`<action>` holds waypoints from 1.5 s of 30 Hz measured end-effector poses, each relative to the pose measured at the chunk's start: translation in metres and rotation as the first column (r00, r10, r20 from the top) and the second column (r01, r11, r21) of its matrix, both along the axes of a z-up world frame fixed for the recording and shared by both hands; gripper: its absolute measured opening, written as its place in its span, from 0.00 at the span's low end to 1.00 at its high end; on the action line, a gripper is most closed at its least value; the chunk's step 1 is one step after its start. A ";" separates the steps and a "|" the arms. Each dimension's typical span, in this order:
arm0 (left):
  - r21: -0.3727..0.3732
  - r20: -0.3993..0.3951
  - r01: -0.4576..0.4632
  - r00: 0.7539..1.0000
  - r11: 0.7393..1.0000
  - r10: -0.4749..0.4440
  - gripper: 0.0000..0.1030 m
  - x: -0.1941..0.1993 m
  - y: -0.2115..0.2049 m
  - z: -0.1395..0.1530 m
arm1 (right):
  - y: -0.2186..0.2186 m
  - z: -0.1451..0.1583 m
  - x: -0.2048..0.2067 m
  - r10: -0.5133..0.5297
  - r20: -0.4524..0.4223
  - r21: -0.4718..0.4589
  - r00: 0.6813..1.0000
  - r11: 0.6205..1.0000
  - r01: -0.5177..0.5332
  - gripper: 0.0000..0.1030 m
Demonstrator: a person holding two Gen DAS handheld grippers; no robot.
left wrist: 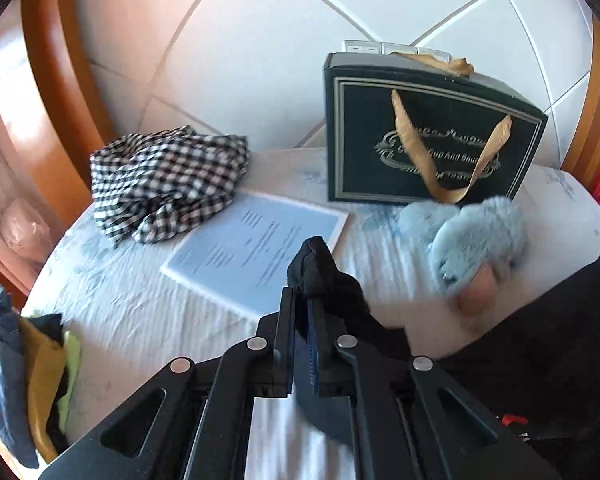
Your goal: Fold clothes
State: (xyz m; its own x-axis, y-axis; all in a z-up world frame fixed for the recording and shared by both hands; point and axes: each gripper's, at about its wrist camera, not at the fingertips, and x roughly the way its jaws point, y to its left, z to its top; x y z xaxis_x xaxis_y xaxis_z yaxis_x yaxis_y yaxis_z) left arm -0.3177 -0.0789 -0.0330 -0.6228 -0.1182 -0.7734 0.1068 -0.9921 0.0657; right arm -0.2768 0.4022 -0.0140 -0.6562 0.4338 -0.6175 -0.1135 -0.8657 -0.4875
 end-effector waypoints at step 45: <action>0.192 0.129 0.226 0.959 0.955 -0.253 0.54 0.332 0.001 -0.065 | -0.044 -0.100 0.350 0.098 0.182 -0.531 0.978 0.847 0.014 0.76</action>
